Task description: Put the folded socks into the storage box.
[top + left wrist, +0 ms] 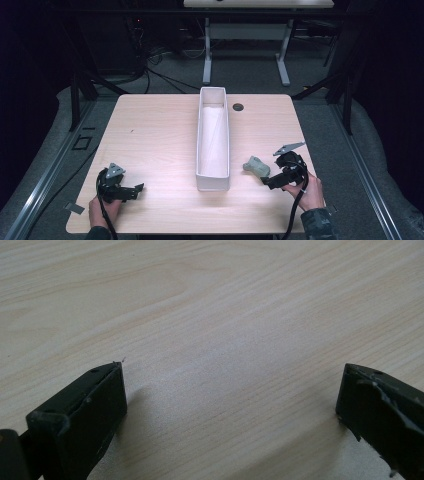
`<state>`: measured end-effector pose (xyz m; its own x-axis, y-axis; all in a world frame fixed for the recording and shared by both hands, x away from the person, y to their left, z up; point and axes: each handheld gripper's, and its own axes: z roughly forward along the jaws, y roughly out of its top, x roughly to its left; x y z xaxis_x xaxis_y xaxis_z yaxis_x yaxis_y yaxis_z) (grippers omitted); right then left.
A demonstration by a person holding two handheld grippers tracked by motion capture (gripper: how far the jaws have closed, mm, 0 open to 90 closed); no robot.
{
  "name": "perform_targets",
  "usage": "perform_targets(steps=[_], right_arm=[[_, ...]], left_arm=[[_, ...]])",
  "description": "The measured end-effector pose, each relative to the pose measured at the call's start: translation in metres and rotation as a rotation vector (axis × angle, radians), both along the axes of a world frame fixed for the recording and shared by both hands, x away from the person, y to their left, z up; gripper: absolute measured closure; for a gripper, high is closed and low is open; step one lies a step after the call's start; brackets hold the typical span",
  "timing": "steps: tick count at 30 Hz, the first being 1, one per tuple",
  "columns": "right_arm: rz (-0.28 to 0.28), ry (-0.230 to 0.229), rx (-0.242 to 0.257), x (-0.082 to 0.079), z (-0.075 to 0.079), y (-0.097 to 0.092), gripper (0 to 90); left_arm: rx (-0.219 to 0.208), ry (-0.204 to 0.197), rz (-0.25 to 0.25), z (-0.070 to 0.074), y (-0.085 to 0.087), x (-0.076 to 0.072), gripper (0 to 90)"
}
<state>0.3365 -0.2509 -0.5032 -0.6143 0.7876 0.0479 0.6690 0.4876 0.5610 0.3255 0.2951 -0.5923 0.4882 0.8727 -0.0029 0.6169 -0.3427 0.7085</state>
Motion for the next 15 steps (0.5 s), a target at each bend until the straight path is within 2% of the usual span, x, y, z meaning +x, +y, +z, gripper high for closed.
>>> perform_targets(steps=[6,7,8,15], right_arm=[[0.008,0.007,-0.035,0.01,-0.002,0.011,0.0],[0.018,0.018,-0.028,0.012,-0.003,0.012,0.3],[0.009,0.013,-0.045,0.013,-0.003,0.014,1.6],[0.031,0.047,-0.075,0.025,-0.004,0.022,8.7]], left_arm=[[0.0,0.0,0.0,0.0,0.0,0.0,0.0],[0.0,0.0,0.0,0.0,0.0,0.0,0.0],[0.0,0.0,0.001,0.0,0.0,0.0,0.0],[0.0,0.0,0.001,0.0,0.0,0.0,0.0]])
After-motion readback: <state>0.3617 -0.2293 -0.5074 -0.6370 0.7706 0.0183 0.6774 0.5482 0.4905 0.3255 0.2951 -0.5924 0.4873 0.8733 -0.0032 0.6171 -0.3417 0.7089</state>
